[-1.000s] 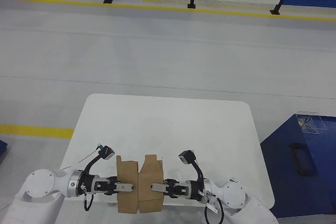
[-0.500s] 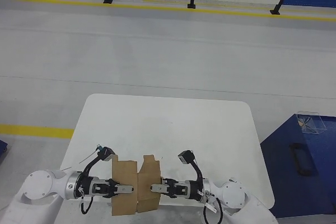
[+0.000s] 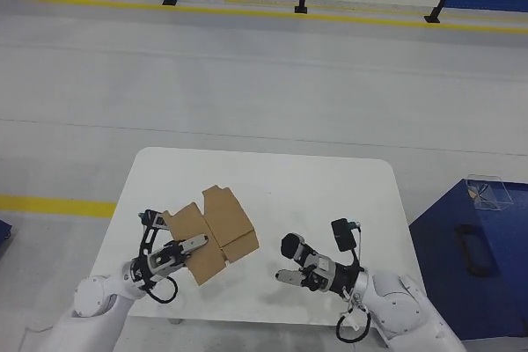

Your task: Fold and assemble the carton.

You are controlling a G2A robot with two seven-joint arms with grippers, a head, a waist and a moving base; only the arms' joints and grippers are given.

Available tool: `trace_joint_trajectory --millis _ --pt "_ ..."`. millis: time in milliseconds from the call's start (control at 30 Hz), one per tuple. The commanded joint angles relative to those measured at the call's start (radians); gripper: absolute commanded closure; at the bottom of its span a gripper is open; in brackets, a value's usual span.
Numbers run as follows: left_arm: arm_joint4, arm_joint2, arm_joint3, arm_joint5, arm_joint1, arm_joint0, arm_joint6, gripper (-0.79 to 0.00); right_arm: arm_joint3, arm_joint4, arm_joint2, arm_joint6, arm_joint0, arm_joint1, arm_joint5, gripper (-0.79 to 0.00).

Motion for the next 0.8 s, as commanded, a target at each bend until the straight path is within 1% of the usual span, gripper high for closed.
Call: trace_joint_trajectory --millis 0,67,133,233,367,533,600,633,667,700,767 --pt "-0.154 0.059 0.05 0.003 -0.02 -0.034 -0.073 0.0 -0.008 -0.036 0.006 -0.035 -0.018 0.0 -0.033 -0.785" --pt "-0.233 0.099 0.085 0.012 -0.037 -0.065 -0.13 0.0 -0.011 -0.068 0.006 -0.061 -0.027 -0.001 -0.042 -0.785" --pt "-0.264 0.127 0.104 0.032 -0.051 -0.091 -0.149 0.0 -0.016 -0.106 0.004 -0.098 -0.033 -0.004 -0.045 -0.785" --pt "-0.367 0.166 0.14 0.095 -0.074 -0.107 -0.212 0.0 -0.021 -0.15 -0.012 -0.138 -0.039 -0.009 -0.049 -0.785" --pt "-0.383 0.201 0.199 0.132 -0.097 -0.142 -0.249 0.0 -0.021 -0.189 -0.045 -0.171 -0.031 -0.016 -0.049 -0.785" --pt "-0.376 0.223 0.229 0.161 -0.12 -0.163 -0.278 0.0 -0.003 -0.2 -0.091 -0.199 -0.01 -0.027 -0.049 -0.779" --pt "-0.374 0.226 0.236 0.167 -0.128 -0.164 -0.285 0.0 0.01 -0.2 -0.107 -0.202 0.005 -0.03 -0.05 -0.723" --pt "-0.371 0.225 0.238 0.169 -0.131 -0.164 -0.286 0.0 0.016 -0.198 -0.116 -0.207 0.01 -0.032 -0.052 -0.671" --pt "-0.374 0.226 0.241 0.175 -0.135 -0.163 -0.292 0.0 0.022 -0.194 -0.126 -0.211 0.015 -0.035 -0.054 -0.379" --pt "-0.38 0.225 0.246 0.181 -0.139 -0.163 -0.299 0.0 0.029 -0.194 -0.133 -0.214 0.022 -0.037 -0.054 -0.336" --pt "-0.371 0.222 0.255 0.188 -0.144 -0.165 -0.305 0.0 0.041 -0.192 -0.15 -0.221 0.032 -0.041 -0.058 -0.299"
